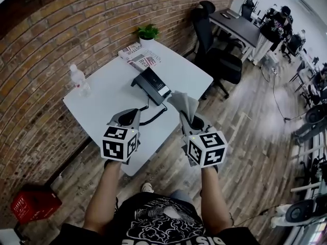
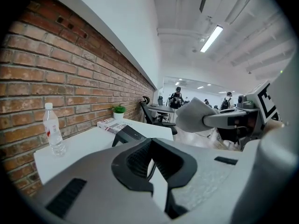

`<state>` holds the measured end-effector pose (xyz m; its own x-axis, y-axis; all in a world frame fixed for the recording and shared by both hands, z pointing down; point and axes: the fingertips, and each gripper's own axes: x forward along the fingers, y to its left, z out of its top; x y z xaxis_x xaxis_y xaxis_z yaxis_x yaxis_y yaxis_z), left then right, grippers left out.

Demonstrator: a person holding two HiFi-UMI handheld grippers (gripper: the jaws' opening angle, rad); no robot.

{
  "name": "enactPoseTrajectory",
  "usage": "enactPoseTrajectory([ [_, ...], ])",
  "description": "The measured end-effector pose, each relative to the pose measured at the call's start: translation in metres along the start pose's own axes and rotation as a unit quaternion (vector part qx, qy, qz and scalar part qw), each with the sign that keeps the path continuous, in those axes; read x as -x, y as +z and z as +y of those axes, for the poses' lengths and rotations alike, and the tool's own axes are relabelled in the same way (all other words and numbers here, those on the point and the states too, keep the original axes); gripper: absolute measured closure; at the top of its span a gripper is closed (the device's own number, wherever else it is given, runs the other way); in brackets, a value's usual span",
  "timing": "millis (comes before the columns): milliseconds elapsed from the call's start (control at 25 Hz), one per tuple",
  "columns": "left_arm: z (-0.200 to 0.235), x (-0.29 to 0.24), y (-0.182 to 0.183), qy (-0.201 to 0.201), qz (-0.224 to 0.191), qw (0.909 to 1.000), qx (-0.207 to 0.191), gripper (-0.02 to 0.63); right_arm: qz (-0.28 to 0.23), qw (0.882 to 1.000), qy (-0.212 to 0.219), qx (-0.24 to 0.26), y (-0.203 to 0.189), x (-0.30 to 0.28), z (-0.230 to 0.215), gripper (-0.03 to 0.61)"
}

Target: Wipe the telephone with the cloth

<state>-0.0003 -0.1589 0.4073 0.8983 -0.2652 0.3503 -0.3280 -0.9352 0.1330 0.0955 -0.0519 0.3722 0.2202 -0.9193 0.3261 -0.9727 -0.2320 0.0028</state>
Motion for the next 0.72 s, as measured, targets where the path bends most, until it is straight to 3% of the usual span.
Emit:
enactPoseTrajectory([
  [400,0.029,-0.031,0.003,0.049,0.001,0.9987,0.011,0.607,-0.002,0.998,0.059,0.027,0.014,-0.061,-0.017,0.568],
  [720,0.058,-0.064,0.008,0.139,-0.003,0.9892,0.045,0.607,-0.004,0.988,0.143,0.062,0.030,-0.126,-0.049,0.568],
])
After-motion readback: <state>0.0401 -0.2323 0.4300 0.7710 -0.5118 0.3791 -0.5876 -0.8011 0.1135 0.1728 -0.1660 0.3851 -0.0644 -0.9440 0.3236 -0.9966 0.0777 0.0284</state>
